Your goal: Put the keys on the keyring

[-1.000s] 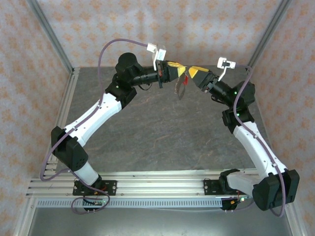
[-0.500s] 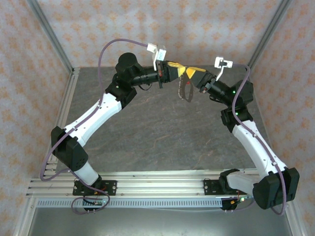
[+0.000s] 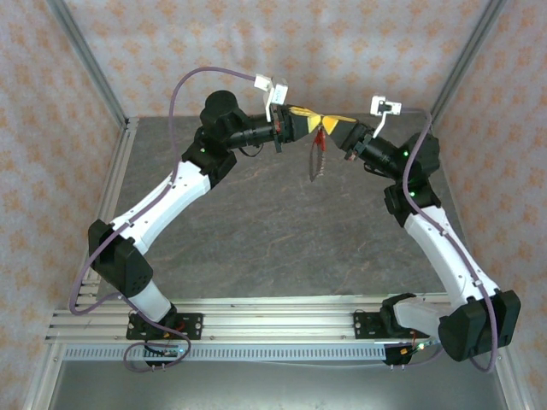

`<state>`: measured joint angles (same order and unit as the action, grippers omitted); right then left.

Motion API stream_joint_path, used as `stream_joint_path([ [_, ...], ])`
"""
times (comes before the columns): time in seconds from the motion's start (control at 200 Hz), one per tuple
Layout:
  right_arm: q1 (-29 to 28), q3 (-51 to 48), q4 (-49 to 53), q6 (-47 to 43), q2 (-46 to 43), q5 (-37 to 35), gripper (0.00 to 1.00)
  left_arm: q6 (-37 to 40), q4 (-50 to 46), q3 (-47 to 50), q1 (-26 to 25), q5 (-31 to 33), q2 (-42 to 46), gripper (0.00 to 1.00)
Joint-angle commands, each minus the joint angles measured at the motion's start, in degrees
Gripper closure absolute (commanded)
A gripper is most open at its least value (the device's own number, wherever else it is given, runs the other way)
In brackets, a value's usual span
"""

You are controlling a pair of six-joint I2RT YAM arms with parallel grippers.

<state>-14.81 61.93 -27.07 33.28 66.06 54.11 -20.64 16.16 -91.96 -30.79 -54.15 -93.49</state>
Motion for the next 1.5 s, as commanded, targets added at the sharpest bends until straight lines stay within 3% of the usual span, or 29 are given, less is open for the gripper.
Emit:
stream_joint_path([
  [0.0,0.08,5.24,8.23,-7.67,-1.22,2.29,1.0,2.96,-3.0,-2.63,0.58,-0.39,2.01,0.95],
  [0.175,1.73,10.58,18.88,-14.31,-0.43,5.19,1.0,4.7,-6.77,-4.2,3.01,-2.37,2.27,0.72],
  [0.42,2.61,17.97,32.35,-23.1,1.44,9.7,1.0,10.16,-15.65,-9.16,4.68,-7.03,0.58,0.6],
  [0.636,2.71,25.2,45.35,-31.19,5.86,13.44,1.0,18.01,-30.08,-17.97,4.72,-13.52,-3.63,0.58],
  [0.816,2.69,27.67,48.9,-33.26,7.3,13.9,1.0,23.26,-38.14,-21.53,4.69,-15.19,-5.28,0.57],
  [1.496,2.75,31.5,57.48,-38.33,9.7,15.61,1.0,29.32,-48.24,-28.8,4.26,-17.69,-10.54,0.58],
])
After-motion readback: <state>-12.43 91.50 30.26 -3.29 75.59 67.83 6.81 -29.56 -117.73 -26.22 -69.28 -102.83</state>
